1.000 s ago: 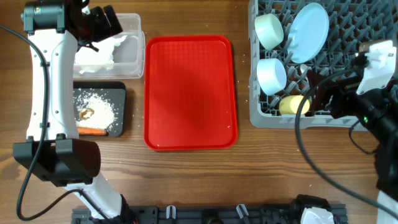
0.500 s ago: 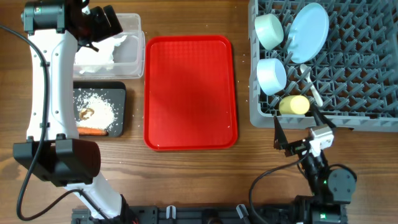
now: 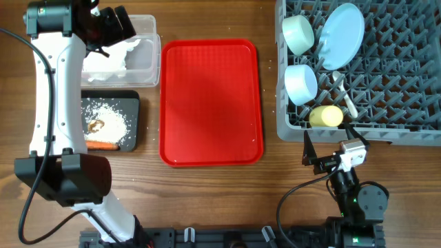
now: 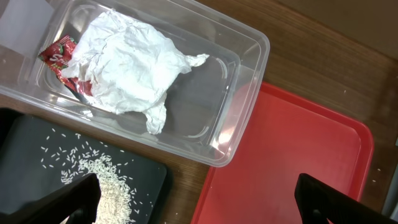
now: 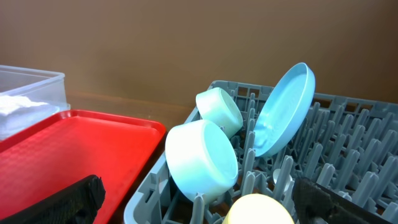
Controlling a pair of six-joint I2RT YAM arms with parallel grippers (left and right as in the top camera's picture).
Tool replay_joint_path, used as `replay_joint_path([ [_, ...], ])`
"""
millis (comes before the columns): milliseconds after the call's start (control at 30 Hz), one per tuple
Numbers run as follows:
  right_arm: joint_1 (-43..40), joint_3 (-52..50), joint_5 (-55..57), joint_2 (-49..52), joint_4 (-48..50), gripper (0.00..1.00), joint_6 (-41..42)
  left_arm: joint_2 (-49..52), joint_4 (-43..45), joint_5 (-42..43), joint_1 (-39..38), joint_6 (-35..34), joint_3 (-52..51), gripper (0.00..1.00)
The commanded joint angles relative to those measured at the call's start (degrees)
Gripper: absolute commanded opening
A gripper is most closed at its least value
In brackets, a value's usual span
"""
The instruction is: Sort waste into correct bins and load items into the dishwasher rack
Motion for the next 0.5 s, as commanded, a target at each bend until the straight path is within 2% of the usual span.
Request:
replay_joint_path([
  [0,0.2,-0.1,1.0,-0.1,0.3,1.00,0.9,0.0,0.2,-0.7,-0.1,-0.5,0.4,1.00],
  [300,0.2,-0.1,1.0,-0.1,0.3,1.00,0.9,-2.8,0.5,-1.1,-0.2,-0.3,0.4,1.00],
  [367,0.2,-0.1,1.0,-0.1,0.3,1.00,0.9,-6.2,5.9,-1.2,-1.1,0.2,-1.0,1.00],
  [467,0.2,-0.1,1.0,-0.1,0.3,1.00,0.9,-16.0,17.9,-0.9,-2.7,3.3,-11.3,1.00],
])
